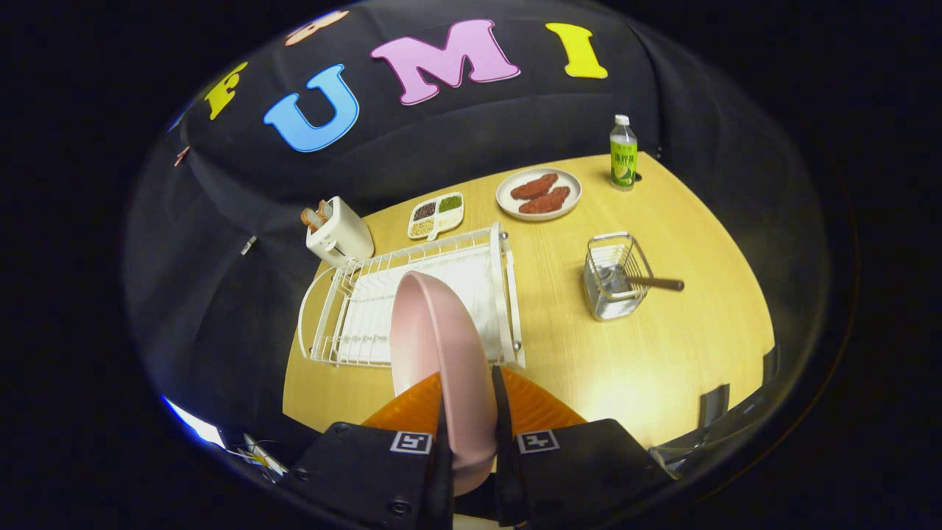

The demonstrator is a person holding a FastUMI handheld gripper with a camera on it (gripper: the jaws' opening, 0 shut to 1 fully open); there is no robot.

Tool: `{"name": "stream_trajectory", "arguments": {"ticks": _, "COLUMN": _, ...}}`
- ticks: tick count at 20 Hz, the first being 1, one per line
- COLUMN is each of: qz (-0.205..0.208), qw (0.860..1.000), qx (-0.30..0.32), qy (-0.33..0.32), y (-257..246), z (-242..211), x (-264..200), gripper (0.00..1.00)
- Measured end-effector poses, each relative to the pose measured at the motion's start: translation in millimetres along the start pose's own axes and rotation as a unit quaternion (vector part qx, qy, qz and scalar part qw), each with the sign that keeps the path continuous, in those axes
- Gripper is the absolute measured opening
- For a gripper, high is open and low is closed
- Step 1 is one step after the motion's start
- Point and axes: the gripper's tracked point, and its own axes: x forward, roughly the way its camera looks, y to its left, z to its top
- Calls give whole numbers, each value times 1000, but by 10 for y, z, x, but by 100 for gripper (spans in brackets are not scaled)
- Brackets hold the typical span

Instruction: Take the plate from the dish rack, then take the spoon from the basket and place it into the plate.

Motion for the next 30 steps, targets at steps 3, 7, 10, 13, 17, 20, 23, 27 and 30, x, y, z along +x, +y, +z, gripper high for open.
{"name": "stream_trajectory", "arguments": {"ticks": 3, "qz": 18, "qw": 998, "qx": 43, "qy": 34, "y": -22, "z": -428, "x": 58, "gripper": 27}}
{"name": "stream_trajectory", "arguments": {"ticks": 7, "qz": 17, "qw": 994, "qx": 82, "qy": 69, "y": -147, "z": -860, "x": 270, "gripper": 27}}
{"name": "stream_trajectory", "arguments": {"ticks": 10, "qz": 16, "qw": 989, "qx": 111, "qy": 94, "y": -240, "z": -1082, "x": 474, "gripper": 27}}
{"name": "stream_trajectory", "arguments": {"ticks": 13, "qz": 26, "qw": 984, "qx": 135, "qy": 110, "y": -242, "z": -1204, "x": 647, "gripper": 27}}
{"name": "stream_trajectory", "arguments": {"ticks": 17, "qz": 31, "qw": 983, "qx": 136, "qy": 122, "y": -199, "z": -1313, "x": 824, "gripper": 28}}
{"name": "stream_trajectory", "arguments": {"ticks": 20, "qz": 40, "qw": 983, "qx": 132, "qy": 118, "y": -154, "z": -1257, "x": 945, "gripper": 27}}
{"name": "stream_trajectory", "arguments": {"ticks": 23, "qz": 37, "qw": 983, "qx": 135, "qy": 121, "y": -141, "z": -1251, "x": 1013, "gripper": 29}}
{"name": "stream_trajectory", "arguments": {"ticks": 27, "qz": 5, "qw": 985, "qx": 121, "qy": 124, "y": -271, "z": -1275, "x": 1081, "gripper": 40}}
{"name": "stream_trajectory", "arguments": {"ticks": 30, "qz": -20, "qw": 986, "qx": 106, "qy": 123, "y": -378, "z": -1282, "x": 1121, "gripper": 47}}
